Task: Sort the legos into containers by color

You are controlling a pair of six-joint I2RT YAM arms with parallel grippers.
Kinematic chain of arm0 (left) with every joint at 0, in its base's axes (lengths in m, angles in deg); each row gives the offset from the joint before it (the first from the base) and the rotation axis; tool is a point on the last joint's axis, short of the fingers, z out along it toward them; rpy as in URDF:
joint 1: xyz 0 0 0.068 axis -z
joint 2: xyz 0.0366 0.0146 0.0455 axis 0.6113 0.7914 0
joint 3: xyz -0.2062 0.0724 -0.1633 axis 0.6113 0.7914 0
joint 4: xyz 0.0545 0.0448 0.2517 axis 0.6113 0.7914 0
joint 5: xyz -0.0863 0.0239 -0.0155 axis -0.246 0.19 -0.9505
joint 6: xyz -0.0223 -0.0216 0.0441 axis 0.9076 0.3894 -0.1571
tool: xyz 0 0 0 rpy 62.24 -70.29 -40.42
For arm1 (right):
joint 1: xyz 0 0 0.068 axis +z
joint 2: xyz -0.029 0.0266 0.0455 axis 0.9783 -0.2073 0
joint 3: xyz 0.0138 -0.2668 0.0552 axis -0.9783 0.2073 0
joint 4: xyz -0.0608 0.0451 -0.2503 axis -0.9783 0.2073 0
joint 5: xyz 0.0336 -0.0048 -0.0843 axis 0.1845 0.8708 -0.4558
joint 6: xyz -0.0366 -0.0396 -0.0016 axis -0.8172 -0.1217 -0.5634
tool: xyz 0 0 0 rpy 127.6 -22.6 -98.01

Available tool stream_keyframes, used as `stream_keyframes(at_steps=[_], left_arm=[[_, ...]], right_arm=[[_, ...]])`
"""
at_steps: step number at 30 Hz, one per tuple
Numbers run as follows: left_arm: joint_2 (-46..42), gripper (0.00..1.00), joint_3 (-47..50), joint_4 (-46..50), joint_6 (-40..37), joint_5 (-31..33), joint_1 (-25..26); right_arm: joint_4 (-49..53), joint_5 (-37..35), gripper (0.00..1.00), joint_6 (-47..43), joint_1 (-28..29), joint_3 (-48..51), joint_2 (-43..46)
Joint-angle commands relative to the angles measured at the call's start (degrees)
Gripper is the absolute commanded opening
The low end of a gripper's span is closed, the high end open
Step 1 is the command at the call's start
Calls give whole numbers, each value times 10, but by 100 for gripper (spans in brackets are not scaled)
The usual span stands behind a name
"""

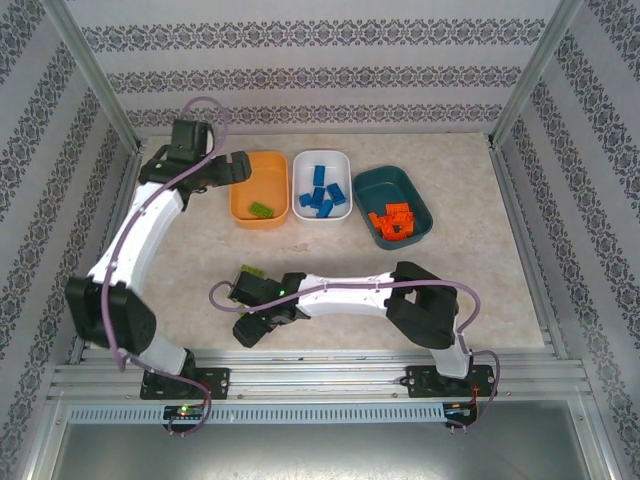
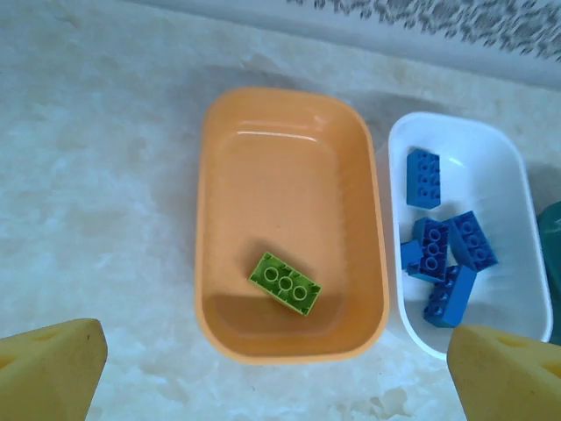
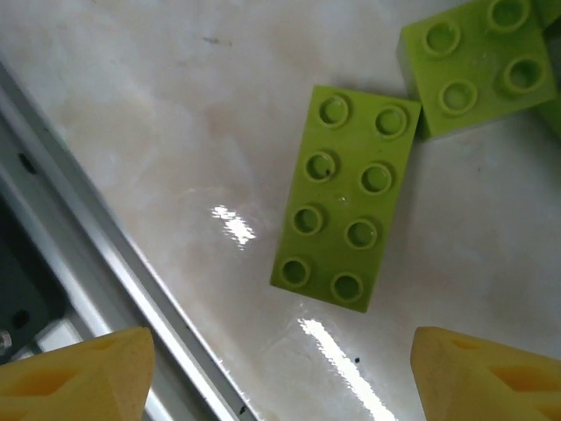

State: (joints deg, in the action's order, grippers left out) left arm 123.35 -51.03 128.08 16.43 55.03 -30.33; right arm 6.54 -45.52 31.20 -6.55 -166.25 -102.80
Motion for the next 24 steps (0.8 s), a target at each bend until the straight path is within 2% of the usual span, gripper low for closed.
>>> stream_keyframes(at_steps=[1, 5, 9, 14, 18, 24], left_arm=[[-65, 100, 59, 27, 8, -9, -21], [-156, 100, 118, 31, 13, -9, -37], [-200, 100, 138, 51, 8, -13, -45], [-222, 100, 154, 65, -6, -18, -60], [-229, 100, 170, 63, -10, -27, -68], [-235, 100, 194, 46, -14, -41, -77]], right_arm=[[36, -41, 76, -8, -4, -26, -32], [40, -59, 71, -7, -1, -55, -64], [58, -86, 64, -17, 8, -93, -96], [78, -118, 47, -12, 16, -126, -120], [81, -125, 35, -7, 16, -117, -113], [81, -139, 32, 7, 13, -60, -38]])
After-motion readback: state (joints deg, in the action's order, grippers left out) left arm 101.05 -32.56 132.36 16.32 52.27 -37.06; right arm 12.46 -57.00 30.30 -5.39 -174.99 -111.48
